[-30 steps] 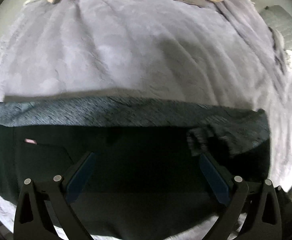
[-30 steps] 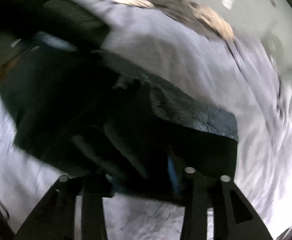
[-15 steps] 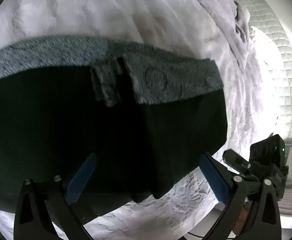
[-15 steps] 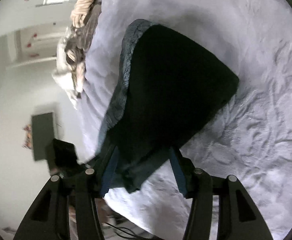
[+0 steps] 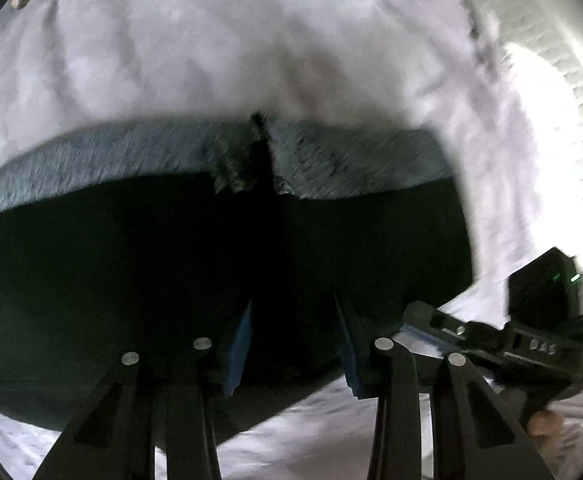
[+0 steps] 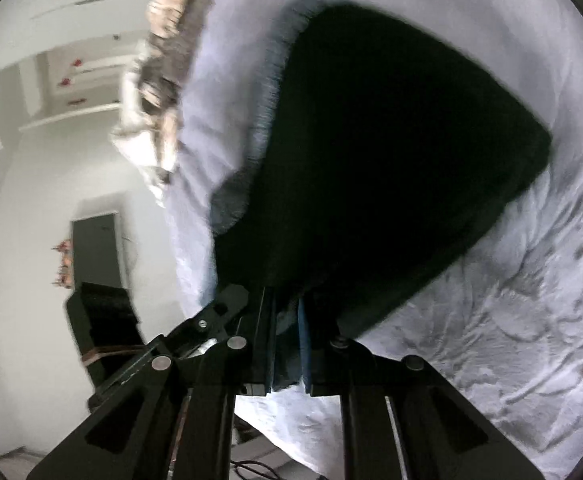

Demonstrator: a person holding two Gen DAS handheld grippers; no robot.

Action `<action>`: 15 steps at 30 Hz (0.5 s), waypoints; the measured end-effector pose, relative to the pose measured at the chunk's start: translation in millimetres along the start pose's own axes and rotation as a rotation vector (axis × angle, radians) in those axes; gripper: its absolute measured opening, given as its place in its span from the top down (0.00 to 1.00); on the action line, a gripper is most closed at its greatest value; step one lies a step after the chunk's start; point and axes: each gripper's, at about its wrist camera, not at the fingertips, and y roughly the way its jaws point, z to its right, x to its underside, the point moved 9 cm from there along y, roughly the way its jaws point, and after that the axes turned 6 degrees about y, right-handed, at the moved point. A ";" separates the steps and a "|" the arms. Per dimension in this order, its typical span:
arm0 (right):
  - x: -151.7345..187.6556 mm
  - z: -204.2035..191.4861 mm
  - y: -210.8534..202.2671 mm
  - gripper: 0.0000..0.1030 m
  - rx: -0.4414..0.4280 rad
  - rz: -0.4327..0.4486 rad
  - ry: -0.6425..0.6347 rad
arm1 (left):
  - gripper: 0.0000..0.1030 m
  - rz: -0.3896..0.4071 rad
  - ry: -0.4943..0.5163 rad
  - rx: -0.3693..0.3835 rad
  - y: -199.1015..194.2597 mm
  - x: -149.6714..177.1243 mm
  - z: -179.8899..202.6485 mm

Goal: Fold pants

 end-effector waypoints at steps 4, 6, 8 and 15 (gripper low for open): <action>3.7 16.3 16.9 0.86 0.156 -0.035 -0.049 | 0.61 -0.005 -0.020 0.003 18.6 14.0 -6.7; 9.0 1.1 12.5 0.84 0.224 -0.083 -0.165 | 0.61 0.005 -0.029 0.008 18.3 11.9 -5.6; 18.9 -29.8 2.0 0.82 0.202 -0.140 -0.323 | 0.61 0.003 -0.038 0.012 21.7 10.1 -5.4; -79.5 -75.2 -59.4 0.30 0.235 0.147 -0.470 | 0.61 0.006 -0.024 -0.001 17.9 13.0 -9.2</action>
